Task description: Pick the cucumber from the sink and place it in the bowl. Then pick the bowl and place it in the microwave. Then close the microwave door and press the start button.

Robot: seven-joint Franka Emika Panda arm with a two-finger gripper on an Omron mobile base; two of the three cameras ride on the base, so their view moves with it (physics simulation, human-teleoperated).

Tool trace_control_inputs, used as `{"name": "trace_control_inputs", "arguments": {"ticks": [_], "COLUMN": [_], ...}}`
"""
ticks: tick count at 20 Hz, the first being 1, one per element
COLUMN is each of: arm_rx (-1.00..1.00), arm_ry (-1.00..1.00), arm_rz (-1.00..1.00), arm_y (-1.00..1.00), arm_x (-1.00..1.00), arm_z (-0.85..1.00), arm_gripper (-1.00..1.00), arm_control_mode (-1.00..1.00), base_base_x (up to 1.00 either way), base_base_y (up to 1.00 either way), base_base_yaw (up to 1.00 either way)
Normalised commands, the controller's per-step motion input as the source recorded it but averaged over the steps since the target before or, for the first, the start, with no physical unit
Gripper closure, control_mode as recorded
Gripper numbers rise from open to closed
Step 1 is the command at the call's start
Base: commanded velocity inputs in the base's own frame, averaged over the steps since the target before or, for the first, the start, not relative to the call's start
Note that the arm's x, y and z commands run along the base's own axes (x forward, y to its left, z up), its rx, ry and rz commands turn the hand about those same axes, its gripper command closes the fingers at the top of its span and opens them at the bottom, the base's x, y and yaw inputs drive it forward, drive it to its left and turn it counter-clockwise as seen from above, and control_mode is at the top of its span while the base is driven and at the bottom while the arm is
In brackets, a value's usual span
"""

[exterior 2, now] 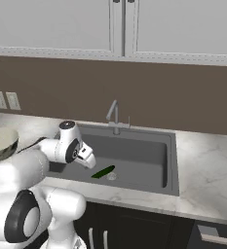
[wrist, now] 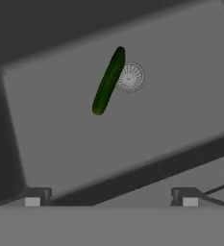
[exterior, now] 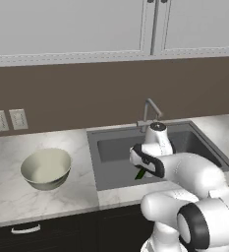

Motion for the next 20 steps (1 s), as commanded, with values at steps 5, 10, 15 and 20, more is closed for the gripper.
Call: {"name": "trace_control_inputs", "arguments": {"ticks": [5,10,15,20], "arm_rx": [0.0,0.0,0.0,0.0], "arm_ry": [0.01,0.0,0.0,0.02], "arm_rz": [0.0,0.0,0.0,0.0], "arm_y": [-0.18,-0.29,-0.09,0.0], "arm_x": [0.56,0.55,0.67,0.66], "arm_z": [-0.48,-0.59,-0.55,-0.5], "arm_gripper": [-1.0,-1.0,-1.0,-1.0], "arm_control_mode": [-1.0,-1.0,-1.0,-1.0], "base_base_x": [0.0,0.0,0.0,0.0], "base_base_y": [0.0,0.0,0.0,0.0], "base_base_yaw": [0.0,0.0,0.0,0.0]}}
